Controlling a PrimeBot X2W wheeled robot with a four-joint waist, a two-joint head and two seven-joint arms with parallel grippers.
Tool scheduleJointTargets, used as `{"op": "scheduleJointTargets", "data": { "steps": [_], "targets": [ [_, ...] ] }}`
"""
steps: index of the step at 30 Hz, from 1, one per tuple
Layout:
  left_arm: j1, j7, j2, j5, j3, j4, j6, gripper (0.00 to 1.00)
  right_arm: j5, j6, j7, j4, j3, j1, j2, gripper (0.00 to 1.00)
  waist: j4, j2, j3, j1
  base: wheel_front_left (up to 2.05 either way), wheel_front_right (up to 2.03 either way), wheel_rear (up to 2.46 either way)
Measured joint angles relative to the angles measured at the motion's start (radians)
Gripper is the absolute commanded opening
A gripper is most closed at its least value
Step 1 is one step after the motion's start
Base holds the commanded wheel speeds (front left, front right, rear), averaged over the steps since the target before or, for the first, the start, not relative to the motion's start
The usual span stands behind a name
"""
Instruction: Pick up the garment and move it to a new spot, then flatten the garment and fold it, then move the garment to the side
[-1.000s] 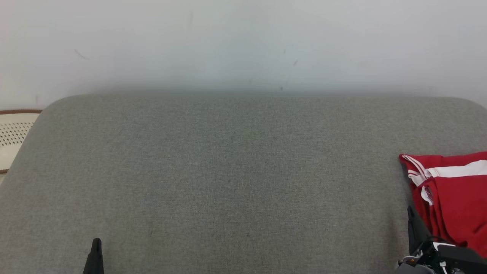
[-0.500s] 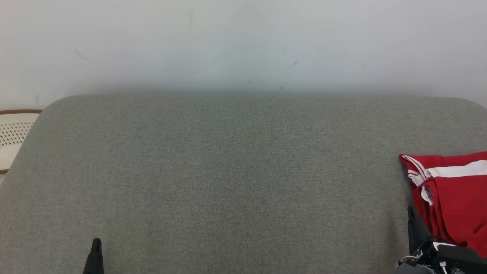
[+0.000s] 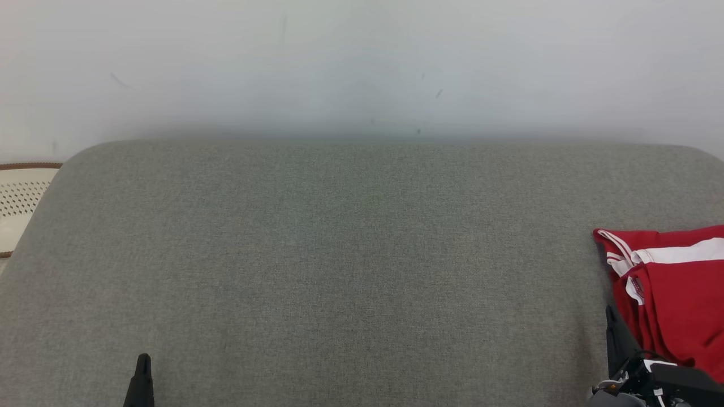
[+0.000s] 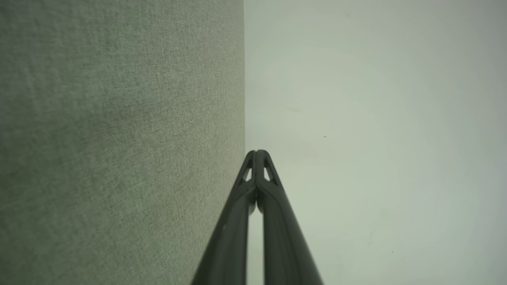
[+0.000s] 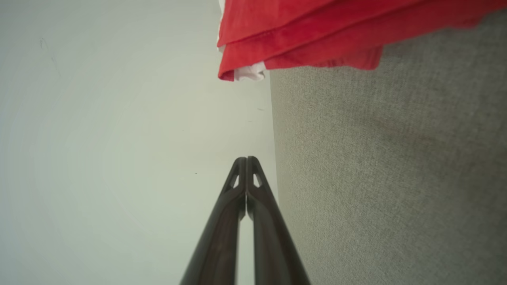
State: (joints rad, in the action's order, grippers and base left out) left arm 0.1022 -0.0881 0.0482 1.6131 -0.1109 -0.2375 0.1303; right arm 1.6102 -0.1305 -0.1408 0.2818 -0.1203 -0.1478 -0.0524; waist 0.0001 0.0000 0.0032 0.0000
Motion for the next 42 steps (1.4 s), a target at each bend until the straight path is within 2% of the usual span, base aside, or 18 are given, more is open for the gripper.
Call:
{"op": "scheduleJointTargets", "data": {
  "steps": [42],
  "targets": [
    [0.0,0.0,0.0,0.0,0.0,0.0,0.0,0.0,0.0,0.0,0.0,0.0,-0.001,0.0,0.0,0.0,0.0,0.0,0.0,0.0,0.0,0.0,0.0]
  ]
}}
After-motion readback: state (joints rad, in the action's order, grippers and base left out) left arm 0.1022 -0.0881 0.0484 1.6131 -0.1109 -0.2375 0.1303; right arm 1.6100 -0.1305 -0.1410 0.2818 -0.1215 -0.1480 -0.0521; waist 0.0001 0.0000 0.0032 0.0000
